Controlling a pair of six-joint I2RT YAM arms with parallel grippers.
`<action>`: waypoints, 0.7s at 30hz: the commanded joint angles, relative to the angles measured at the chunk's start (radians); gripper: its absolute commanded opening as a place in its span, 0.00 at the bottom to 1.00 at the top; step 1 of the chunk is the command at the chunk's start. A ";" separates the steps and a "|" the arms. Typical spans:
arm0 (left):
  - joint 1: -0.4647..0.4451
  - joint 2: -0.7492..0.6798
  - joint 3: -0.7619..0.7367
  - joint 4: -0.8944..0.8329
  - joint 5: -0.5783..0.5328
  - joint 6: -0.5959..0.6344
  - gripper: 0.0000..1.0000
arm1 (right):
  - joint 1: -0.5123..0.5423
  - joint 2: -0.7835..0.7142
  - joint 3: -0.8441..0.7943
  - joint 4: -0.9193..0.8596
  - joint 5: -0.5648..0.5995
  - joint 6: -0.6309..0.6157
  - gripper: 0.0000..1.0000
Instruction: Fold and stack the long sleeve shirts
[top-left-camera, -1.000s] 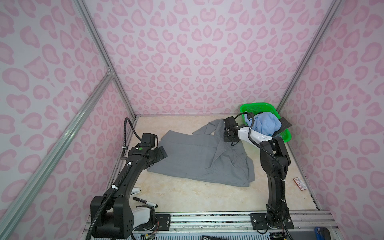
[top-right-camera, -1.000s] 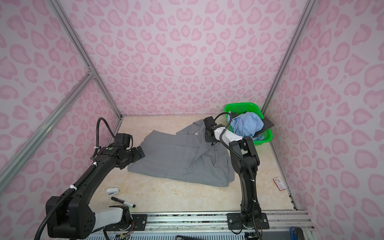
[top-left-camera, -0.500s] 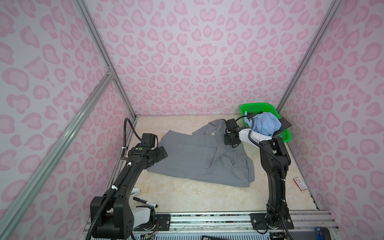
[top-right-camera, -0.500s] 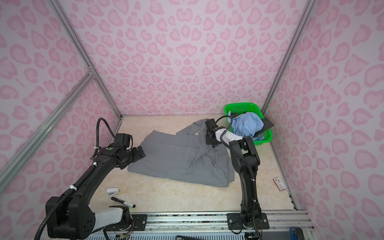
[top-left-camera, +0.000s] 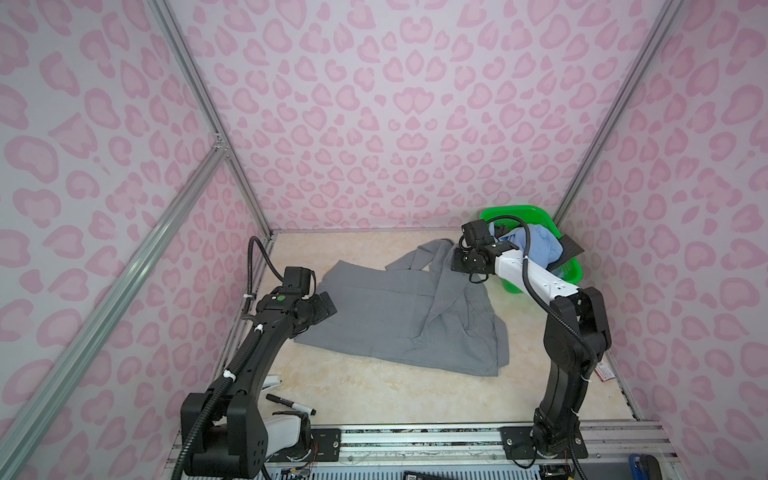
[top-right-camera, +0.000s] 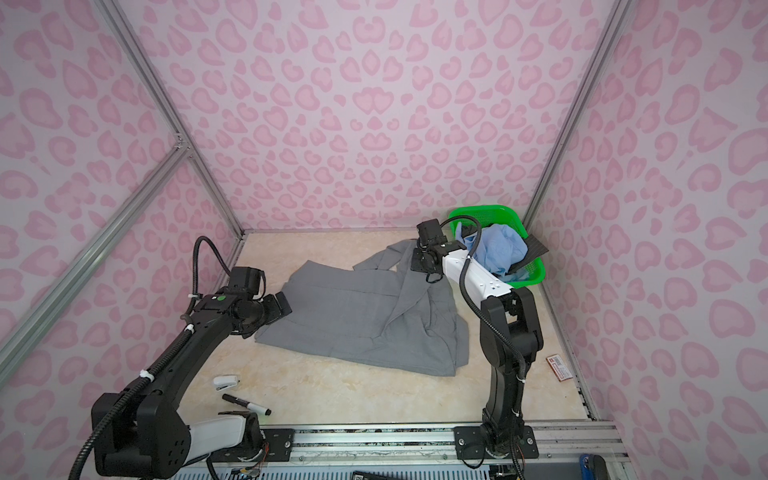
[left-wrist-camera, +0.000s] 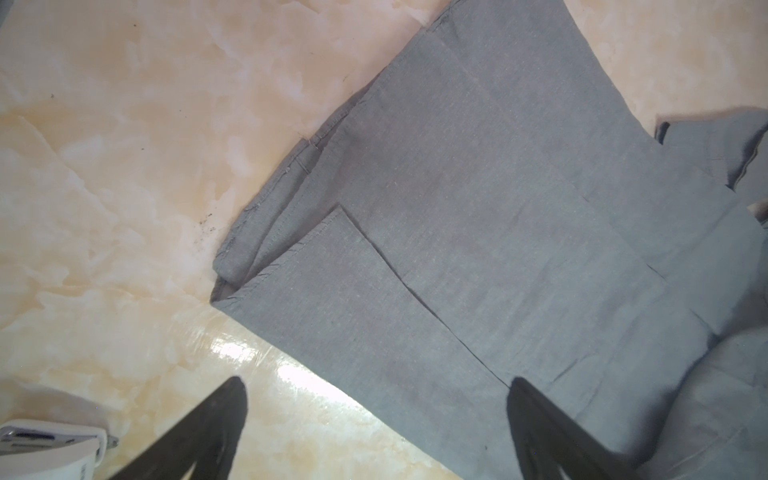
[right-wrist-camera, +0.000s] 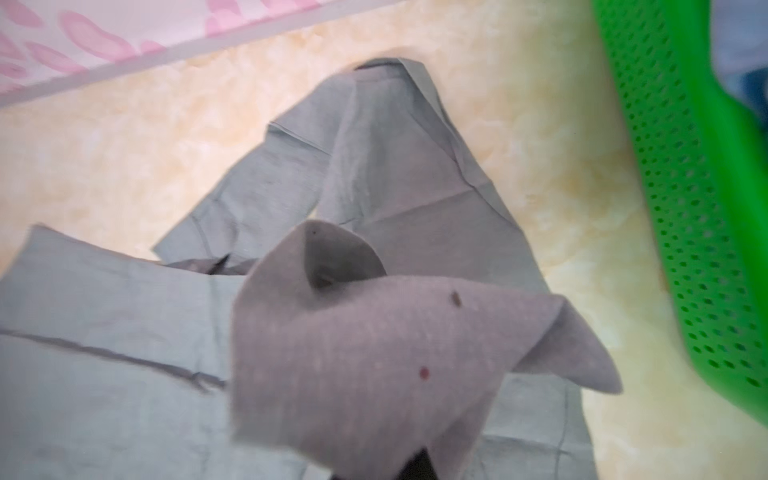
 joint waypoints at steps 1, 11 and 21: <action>0.002 -0.003 -0.005 0.018 0.013 0.012 0.99 | 0.010 -0.002 0.031 0.041 -0.171 0.140 0.00; 0.001 0.013 -0.011 0.037 0.081 0.024 1.00 | 0.045 0.018 0.036 0.223 -0.175 0.584 0.00; -0.019 -0.008 -0.037 0.116 0.271 0.065 1.00 | 0.122 0.086 0.073 0.286 0.039 0.854 0.08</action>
